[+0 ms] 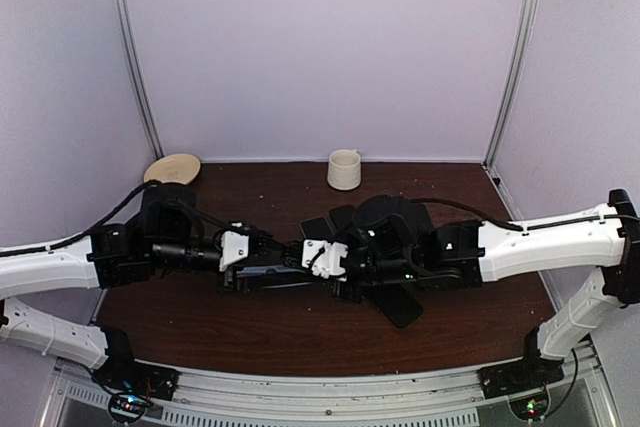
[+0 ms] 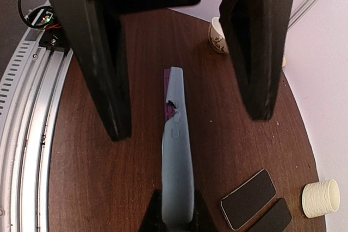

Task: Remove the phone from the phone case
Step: Pass from the left arm to the right, then remove the phone from the bottom left corner of the phone case.

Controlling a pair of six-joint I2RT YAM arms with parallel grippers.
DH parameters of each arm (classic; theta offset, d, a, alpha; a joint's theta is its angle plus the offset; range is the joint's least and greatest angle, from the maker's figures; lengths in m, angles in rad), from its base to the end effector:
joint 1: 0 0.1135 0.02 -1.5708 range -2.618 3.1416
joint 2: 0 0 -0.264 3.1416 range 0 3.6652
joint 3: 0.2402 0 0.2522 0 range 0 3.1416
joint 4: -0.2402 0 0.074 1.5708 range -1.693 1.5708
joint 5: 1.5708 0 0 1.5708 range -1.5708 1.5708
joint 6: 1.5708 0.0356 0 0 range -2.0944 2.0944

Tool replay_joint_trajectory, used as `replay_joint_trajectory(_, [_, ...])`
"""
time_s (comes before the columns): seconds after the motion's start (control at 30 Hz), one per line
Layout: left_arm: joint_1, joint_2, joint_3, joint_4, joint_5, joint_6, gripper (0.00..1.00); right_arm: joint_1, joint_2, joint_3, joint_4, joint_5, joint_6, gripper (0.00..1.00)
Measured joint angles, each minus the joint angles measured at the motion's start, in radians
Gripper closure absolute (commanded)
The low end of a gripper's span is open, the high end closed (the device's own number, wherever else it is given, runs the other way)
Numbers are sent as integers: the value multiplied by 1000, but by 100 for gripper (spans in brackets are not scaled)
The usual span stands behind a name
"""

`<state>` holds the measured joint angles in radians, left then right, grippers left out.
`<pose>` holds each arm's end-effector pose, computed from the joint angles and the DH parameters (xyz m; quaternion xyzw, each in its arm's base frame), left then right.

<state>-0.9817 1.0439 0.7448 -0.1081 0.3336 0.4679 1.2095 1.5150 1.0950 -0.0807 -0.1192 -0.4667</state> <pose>0.1225 -0.2042 0.2842 0.6145 0.5563 -0.2718 0.4889 0.1195 0.3283 0.2795 -0.6587 0.5518 0.2325 0.4557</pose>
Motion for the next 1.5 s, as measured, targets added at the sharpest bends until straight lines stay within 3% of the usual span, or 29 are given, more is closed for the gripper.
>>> replay_joint_trajectory(0.27, [39, -96, 3, -14, -35, 28, 29, -24, -80, -87, 38, 50, 48, 100])
replay_joint_trajectory(0.6, [243, -170, 2, 12, 36, -27, 38, -167, -279, -194, 184, -62, 194, 100])
replay_joint_trajectory(0.77, [283, -204, -11, 85, 151, -71, 39, -235, -348, -243, 246, -200, 262, 100])
replay_joint_trajectory(1.1, [313, -203, -36, 175, 385, -173, 42, -240, -384, -303, 431, -496, 341, 100])
replay_joint_trajectory(1.5, [313, -175, -46, 257, 710, -293, 53, -240, -359, -314, 588, -657, 382, 100])
